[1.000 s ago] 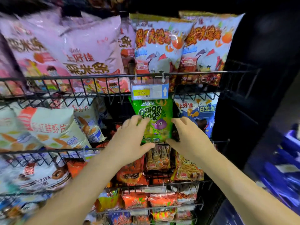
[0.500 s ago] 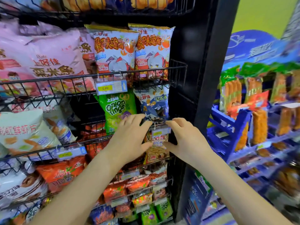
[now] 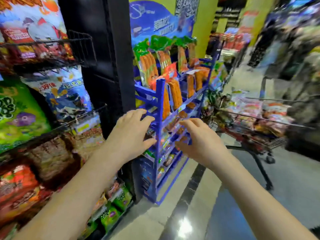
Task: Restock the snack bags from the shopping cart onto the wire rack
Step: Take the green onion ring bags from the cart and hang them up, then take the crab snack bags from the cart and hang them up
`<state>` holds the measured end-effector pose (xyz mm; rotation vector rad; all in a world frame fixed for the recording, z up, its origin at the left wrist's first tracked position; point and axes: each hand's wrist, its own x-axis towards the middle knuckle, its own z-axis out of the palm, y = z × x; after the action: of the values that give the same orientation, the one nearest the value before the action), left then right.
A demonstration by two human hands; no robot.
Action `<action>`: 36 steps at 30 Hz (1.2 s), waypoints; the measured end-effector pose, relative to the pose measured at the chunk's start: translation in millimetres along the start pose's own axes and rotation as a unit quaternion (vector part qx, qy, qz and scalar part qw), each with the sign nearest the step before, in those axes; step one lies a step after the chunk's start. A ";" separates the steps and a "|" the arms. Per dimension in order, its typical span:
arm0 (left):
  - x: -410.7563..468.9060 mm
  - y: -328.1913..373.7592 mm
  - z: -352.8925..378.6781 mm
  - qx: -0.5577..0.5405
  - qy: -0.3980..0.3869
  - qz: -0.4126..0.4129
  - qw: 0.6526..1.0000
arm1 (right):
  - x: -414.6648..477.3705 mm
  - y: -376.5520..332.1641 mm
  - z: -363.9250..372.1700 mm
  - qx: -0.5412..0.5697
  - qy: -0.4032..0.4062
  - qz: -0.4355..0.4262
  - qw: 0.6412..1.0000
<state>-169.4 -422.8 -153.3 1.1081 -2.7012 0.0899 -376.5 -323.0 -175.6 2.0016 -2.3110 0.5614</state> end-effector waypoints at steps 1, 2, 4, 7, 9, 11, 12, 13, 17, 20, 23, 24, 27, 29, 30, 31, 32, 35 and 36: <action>8.5 14.2 4.2 -0.004 -0.004 0.017 1.000 | -8.2 14.3 -5.7 -0.003 0.002 0.021 1.000; 17.6 28.6 8.5 -0.008 -0.009 0.033 0.999 | -15.8 29.0 -10.9 -0.006 0.008 0.040 0.999; 38.3 58.1 16.6 -0.020 -0.015 0.065 0.998 | -30.7 59.9 -22.8 -0.007 0.022 0.074 0.997; 72.4 105.1 26.7 -0.028 -0.020 0.110 0.993 | -50.2 108.1 -40.0 0.001 0.044 0.124 0.991; 97.8 139.5 33.8 -0.034 -0.026 0.134 0.990 | -60.2 143.9 -50.1 0.002 0.050 0.153 0.987; 125.6 174.6 42.1 -0.035 -0.033 0.156 0.987 | -66.6 181.3 -60.8 -0.001 0.053 0.178 0.983; 139.4 191.9 46.8 -0.038 -0.036 0.167 0.985 | -69.0 200.1 -66.0 -0.004 0.054 0.189 0.981; 152.6 209.1 51.9 -0.042 -0.039 0.175 0.983 | -71.3 218.7 -71.0 -0.005 0.055 0.200 0.978; 200.9 276.6 70.1 -0.048 -0.051 0.192 0.979 | -79.8 291.7 -89.3 -0.010 0.068 0.239 0.969; 231.6 319.7 81.0 -0.048 -0.057 0.204 0.976 | -84.3 341.4 -99.9 -0.013 0.070 0.262 0.962; 265.5 353.3 92.6 -0.045 -0.064 0.219 0.972 | -82.3 384.8 -109.7 -0.016 0.064 0.285 0.956; 278.1 362.8 97.4 -0.044 -0.067 0.225 0.971 | -79.6 397.9 -111.8 -0.018 0.064 0.290 0.955; 318.7 386.5 113.4 -0.047 -0.073 0.240 0.967 | -66.4 436.2 -112.4 -0.014 0.065 0.303 0.951; 347.9 399.5 127.0 -0.055 -0.080 0.250 0.963 | -54.9 462.8 -108.9 -0.016 0.058 0.311 0.949; 363.3 405.1 135.2 -0.060 -0.084 0.255 0.961 | -48.5 476.1 -106.1 -0.017 0.054 0.316 0.947; 379.1 410.2 144.0 -0.063 -0.085 0.262 0.959 | -41.5 489.5 -102.6 -0.017 0.050 0.321 0.945; 396.3 415.0 153.4 -0.063 -0.085 0.270 0.957 | -33.4 503.4 -98.4 -0.018 0.048 0.328 0.943; 450.6 426.4 182.1 -0.070 -0.086 0.283 0.953 | -2.3 544.6 -84.9 -0.022 0.038 0.347 0.937; 469.5 429.6 190.9 -0.074 -0.090 0.286 0.951 | 9.8 558.6 -81.0 -0.024 0.035 0.352 0.935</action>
<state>-828.9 -464.9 -221.9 0.2752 -3.0437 -0.1277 -933.1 -249.9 -235.4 1.0529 -2.9192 0.5675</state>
